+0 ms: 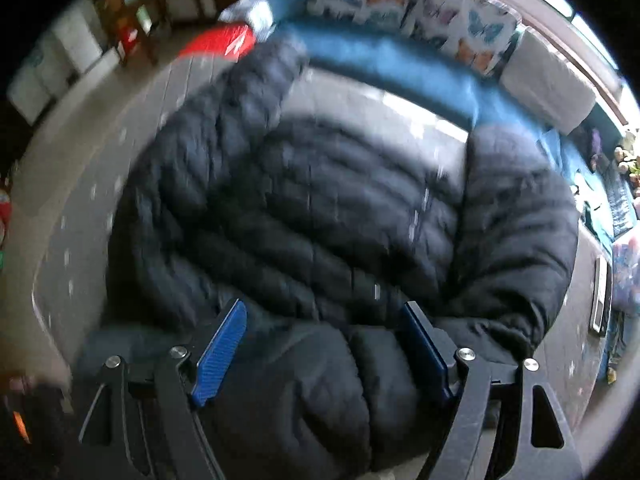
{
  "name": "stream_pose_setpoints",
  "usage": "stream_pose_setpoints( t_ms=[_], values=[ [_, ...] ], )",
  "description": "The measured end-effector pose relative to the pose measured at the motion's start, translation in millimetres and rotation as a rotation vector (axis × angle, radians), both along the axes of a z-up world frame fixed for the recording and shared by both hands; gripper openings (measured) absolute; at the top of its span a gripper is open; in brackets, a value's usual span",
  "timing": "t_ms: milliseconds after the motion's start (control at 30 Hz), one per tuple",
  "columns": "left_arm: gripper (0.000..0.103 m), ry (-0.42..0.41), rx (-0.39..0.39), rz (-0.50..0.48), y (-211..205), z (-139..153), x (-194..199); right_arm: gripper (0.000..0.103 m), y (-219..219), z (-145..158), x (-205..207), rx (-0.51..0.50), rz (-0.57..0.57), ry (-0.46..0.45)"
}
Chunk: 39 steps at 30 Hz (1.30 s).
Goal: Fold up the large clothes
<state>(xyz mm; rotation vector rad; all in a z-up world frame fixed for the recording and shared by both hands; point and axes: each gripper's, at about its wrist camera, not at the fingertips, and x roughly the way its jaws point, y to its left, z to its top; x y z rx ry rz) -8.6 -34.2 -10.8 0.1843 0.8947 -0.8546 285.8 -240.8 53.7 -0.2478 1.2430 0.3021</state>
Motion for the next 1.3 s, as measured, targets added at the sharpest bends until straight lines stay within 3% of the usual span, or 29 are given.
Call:
stream_pose_setpoints(
  t_ms=[167, 333, 533, 600, 733, 867, 1000, 1067, 1100, 1300],
  values=[
    [0.026, 0.020, 0.022, -0.039, 0, -5, -17, 0.086, -40, -1, -65, -0.025, -0.007, 0.060],
    [0.026, 0.024, 0.077, -0.071, -5, -12, -39, 0.086, -79, -24, -139, -0.035, -0.056, 0.097],
    [0.026, 0.011, 0.129, -0.104, -26, -10, -63, 0.086, -110, -72, -192, -0.022, -0.127, 0.177],
    [0.026, -0.022, 0.187, -0.114, -36, -10, -68, 0.086, -116, -65, -200, -0.014, -0.122, 0.162],
    [0.033, -0.037, 0.223, -0.111, -38, 5, -72, 0.086, -125, -7, -199, -0.025, -0.115, 0.012],
    [0.040, -0.013, 0.197, -0.098, -19, 25, -69, 0.086, -122, 37, -178, 0.023, -0.080, -0.124],
    [0.048, -0.064, 0.151, -0.046, 8, 60, -70, 0.086, -111, 22, -147, 0.074, -0.035, -0.150],
    [0.073, -0.101, 0.143, 0.003, 16, 77, -63, 0.086, -108, 5, -142, 0.095, -0.013, -0.146],
    [0.077, -0.117, 0.140, 0.030, 20, 84, -58, 0.086, -104, -2, -134, 0.094, 0.005, -0.134],
    [0.079, -0.119, 0.093, 0.143, 34, 103, 6, 0.086, -117, -35, -87, 0.108, -0.026, -0.057]
  ],
)
